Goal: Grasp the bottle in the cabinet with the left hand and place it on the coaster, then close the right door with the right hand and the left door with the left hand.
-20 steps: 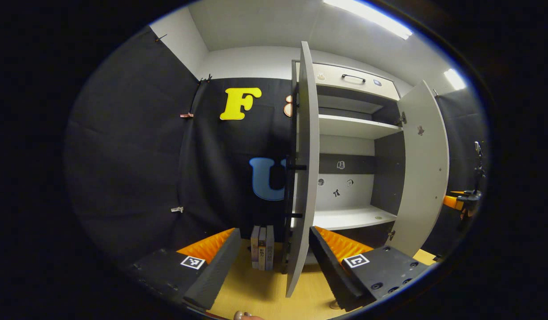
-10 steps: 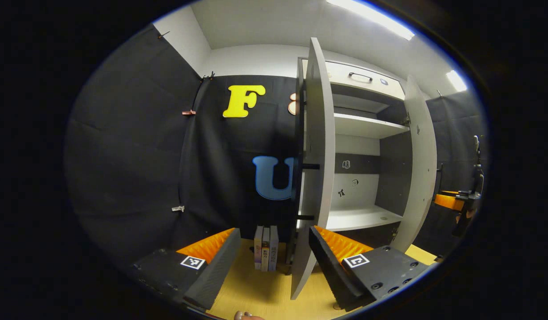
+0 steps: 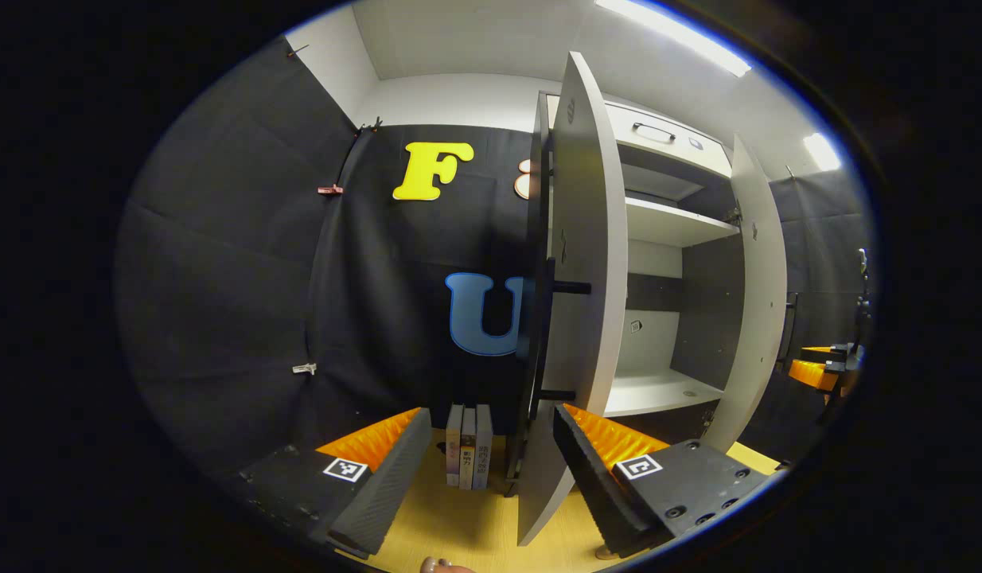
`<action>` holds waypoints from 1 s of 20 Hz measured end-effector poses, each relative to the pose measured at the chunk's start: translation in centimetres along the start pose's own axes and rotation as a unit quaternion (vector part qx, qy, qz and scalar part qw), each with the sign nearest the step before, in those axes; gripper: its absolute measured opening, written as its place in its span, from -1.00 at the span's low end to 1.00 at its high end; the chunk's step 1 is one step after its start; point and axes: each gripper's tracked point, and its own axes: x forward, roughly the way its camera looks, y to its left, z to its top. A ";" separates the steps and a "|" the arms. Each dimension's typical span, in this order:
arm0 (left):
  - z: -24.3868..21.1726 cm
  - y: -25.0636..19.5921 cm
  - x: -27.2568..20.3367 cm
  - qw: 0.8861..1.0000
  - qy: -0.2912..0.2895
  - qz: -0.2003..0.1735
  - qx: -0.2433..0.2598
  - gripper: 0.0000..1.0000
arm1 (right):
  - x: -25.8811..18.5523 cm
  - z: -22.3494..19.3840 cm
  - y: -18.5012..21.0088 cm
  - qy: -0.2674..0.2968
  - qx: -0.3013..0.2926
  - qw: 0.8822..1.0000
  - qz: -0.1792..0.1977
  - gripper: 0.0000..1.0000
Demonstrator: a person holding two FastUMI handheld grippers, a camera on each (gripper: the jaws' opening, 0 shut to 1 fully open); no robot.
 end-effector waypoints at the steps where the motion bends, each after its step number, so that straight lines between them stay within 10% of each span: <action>1: 0.0 -0.1 0.2 1.000 0.001 -0.003 -0.001 0.95 | 0.2 -0.1 -0.1 0.002 0.002 1.000 -0.004 0.94; 20: -1.0 -2.3 3.2 0.997 0.006 -0.078 -0.004 0.89 | 2.4 -1.5 1.6 0.024 -0.004 1.000 -0.008 0.95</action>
